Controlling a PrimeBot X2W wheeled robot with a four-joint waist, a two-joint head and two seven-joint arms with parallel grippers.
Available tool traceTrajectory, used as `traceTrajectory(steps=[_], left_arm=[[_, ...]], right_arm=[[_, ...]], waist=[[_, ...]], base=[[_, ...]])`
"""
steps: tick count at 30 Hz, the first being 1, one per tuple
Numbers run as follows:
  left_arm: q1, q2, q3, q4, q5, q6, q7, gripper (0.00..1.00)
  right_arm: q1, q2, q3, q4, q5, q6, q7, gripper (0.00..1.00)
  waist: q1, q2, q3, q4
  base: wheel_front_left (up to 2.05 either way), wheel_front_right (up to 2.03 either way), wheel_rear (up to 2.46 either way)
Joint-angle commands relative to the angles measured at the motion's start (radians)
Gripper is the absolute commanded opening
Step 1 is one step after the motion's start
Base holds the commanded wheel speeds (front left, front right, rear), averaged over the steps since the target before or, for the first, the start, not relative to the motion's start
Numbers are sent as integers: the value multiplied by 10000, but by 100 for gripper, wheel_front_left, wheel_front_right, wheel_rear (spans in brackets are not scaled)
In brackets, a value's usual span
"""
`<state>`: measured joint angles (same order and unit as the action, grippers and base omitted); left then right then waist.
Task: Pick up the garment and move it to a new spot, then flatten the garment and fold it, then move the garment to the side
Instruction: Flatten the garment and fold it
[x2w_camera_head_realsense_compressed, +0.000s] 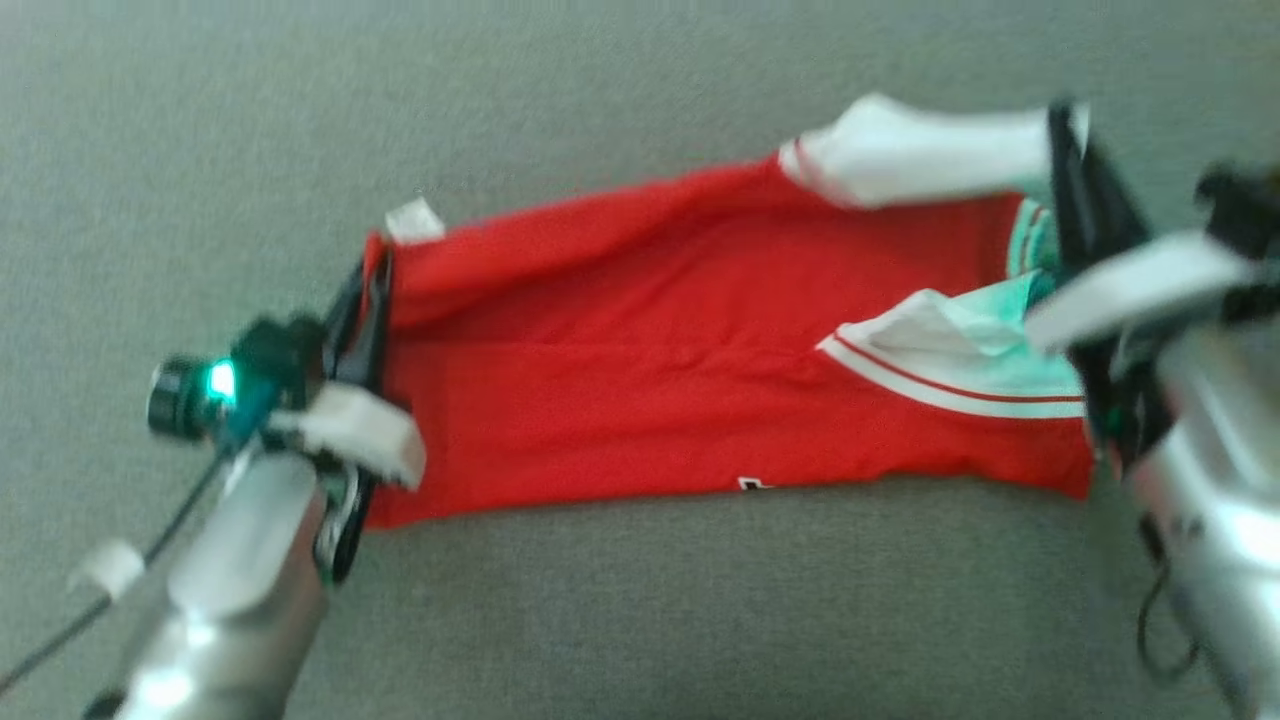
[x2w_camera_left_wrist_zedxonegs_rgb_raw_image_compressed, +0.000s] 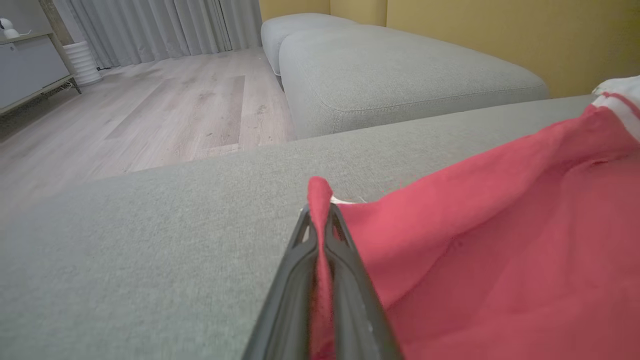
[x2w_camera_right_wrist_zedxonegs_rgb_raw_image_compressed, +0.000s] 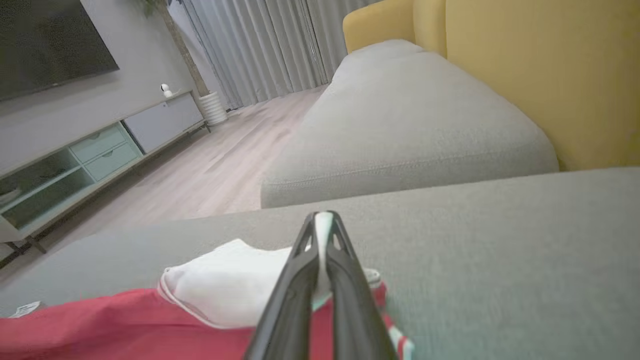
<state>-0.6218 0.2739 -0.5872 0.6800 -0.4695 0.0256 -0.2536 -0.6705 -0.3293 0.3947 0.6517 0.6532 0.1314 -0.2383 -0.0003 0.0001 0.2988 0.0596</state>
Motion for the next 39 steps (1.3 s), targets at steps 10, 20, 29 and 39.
traceTrajectory(steps=[10,20,29,39], left_arm=[[2193,166,2037,-796,1027,478,-81,0],[3386,-458,3242,-1238,1981,743,-81,100],[5271,-1515,4528,-2978,2719,1144,-81,100],[6031,-2117,4757,-3539,3282,663,-82,100]], right_arm=[[3151,529,-468,-1469,748,-7,-40,0],[3887,1192,-1281,-1194,-286,-7,-95,100],[4681,2255,-3102,-1620,-3719,-7,-231,100],[5060,2752,-3406,-1503,-4395,-7,-234,100]], waist=[[3,-1,-1124,-661],[3,-1,-1623,-668],[3,-1,-2349,-543],[3,-1,-2489,-396]], base=[[0,0,0],[0,0,0],[0,0,0],[0,0,0]])
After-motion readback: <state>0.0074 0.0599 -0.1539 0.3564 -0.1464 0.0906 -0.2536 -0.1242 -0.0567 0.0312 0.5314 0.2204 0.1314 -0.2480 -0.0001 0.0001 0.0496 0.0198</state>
